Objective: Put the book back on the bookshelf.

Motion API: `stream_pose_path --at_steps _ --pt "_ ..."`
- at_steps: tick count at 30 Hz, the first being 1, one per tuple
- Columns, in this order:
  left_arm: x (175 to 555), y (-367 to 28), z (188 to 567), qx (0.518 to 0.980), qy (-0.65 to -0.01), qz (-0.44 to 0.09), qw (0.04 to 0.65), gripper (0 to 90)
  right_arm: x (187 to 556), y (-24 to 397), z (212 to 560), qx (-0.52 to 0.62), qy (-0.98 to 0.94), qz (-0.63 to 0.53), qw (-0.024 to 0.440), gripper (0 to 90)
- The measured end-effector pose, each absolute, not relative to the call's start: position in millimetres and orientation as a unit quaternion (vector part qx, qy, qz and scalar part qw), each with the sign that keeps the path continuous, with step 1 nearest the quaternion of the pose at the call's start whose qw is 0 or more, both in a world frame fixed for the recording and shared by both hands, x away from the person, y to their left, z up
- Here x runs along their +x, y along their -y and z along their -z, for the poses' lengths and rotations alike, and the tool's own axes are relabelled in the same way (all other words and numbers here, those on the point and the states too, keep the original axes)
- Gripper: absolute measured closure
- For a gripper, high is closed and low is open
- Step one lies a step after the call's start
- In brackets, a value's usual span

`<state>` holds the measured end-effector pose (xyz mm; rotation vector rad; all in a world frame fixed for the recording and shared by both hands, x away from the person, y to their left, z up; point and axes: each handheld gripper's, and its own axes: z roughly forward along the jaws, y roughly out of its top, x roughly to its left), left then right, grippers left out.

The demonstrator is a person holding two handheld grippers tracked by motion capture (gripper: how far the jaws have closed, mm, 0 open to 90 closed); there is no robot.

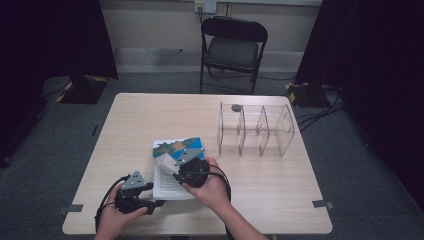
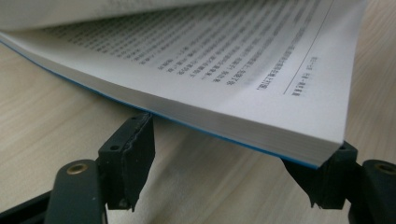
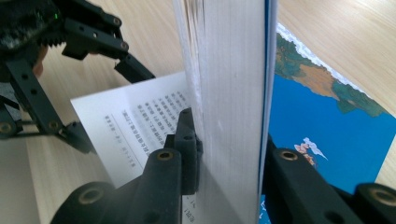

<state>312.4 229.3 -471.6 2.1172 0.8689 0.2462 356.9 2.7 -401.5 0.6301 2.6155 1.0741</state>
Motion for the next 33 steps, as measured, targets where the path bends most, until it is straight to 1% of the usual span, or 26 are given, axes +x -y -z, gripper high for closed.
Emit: stream_pose_path --at_steps 12,17,21,25,33 --pt "315.6 -225.9 471.2 0.84 -0.343 -0.097 0.408 28.4 343.1 -3.5 428.0 0.202 -0.903 -0.353 0.134 72.2" --pt "316.1 -221.8 471.2 0.848 -0.332 -0.1 0.4 28.6 338.5 -0.4 440.9 0.206 -0.905 -0.349 0.129 71.6" --pt "316.5 -220.8 470.7 0.845 -0.335 -0.096 0.405 29.0 338.0 3.9 444.0 0.21 -0.9 -0.36 0.124 70.3" --pt "316.9 -221.0 471.0 0.848 -0.335 -0.094 0.401 29.2 338.1 6.8 447.7 0.22 -0.893 -0.379 0.101 63.7" --pt "315.7 -220.5 472.3 0.856 -0.33 -0.095 0.385 29.4 335.9 7.4 453.0 0.2 -0.895 -0.389 0.091 53.6"
